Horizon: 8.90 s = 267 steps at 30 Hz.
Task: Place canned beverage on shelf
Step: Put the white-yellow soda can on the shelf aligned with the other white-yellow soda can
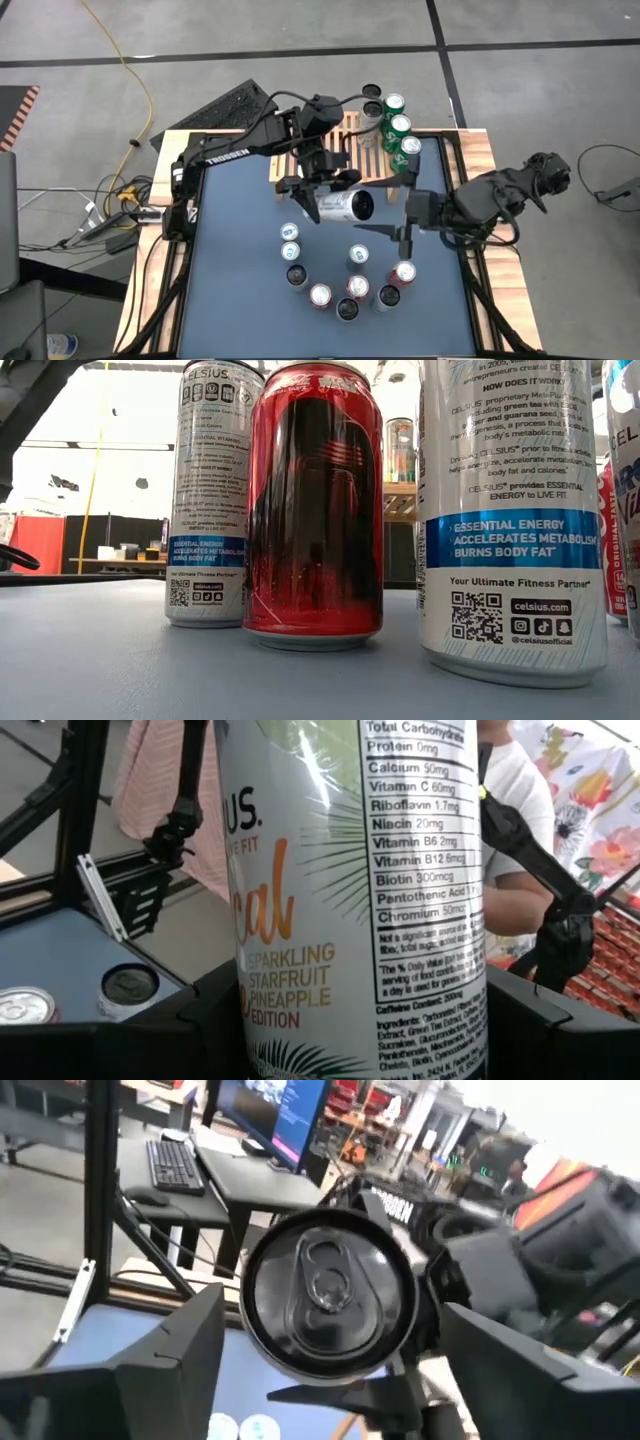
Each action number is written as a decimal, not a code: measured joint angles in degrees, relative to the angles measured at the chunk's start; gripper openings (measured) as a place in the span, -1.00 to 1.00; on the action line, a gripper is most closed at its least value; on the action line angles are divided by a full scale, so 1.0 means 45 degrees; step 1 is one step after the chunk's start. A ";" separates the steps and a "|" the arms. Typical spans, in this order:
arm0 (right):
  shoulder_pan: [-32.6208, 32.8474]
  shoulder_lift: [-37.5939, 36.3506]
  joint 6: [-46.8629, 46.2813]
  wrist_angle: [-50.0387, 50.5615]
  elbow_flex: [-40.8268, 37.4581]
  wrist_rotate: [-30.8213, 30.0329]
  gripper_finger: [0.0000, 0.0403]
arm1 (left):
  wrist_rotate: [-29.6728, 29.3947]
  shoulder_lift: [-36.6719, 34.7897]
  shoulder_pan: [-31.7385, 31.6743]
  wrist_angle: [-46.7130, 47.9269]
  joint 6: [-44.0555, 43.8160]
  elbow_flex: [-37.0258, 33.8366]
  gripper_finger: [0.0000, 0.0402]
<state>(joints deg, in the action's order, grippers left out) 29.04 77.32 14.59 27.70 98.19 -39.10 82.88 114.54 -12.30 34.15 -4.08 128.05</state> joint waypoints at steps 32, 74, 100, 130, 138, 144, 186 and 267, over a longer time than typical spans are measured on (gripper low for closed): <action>-0.0656 0.0136 -0.0045 0.0147 0.0000 0.1391 -0.17 | -0.1484 -0.0010 0.0113 -0.0116 -0.0652 0.0000 0.29; -0.0669 -0.0078 0.0112 0.2727 -0.0063 -0.0381 -0.17 | -0.9918 -0.0578 -0.0269 0.7106 0.5446 0.0664 0.29; -0.0495 -0.0151 0.0625 0.4655 0.0024 -0.0866 -0.17 | -1.7181 -0.1199 -0.0940 1.0239 0.6128 0.0597 0.64; -0.8888 0.2034 -0.4286 0.9405 0.1243 0.5068 -0.17 | -1.3913 -0.2001 -0.1417 0.7656 0.3068 0.0617 0.64; -0.9500 0.2249 -0.6705 0.9335 0.1277 0.4782 -0.17 | -1.3942 -0.2001 -0.1412 0.7203 0.2833 0.0617 0.64; -0.9471 0.2249 -0.8679 0.9591 0.1277 0.4390 -0.17 | -1.3937 -0.1919 -0.1398 0.6763 0.2455 0.0617 0.64; -1.0156 0.4911 -1.1130 1.3845 0.5367 0.3873 -0.17 | -1.3821 -0.1870 -0.1160 0.5863 0.1264 0.0617 0.64; -1.0238 0.0623 -0.8846 1.3843 0.7879 0.1993 0.58 | -2.3212 -0.1876 0.0805 -0.8532 0.1674 -0.6231 0.64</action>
<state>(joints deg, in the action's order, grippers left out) -17.03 80.12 -25.21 90.00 133.65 -30.13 -21.58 106.10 -8.68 -4.25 3.45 100.01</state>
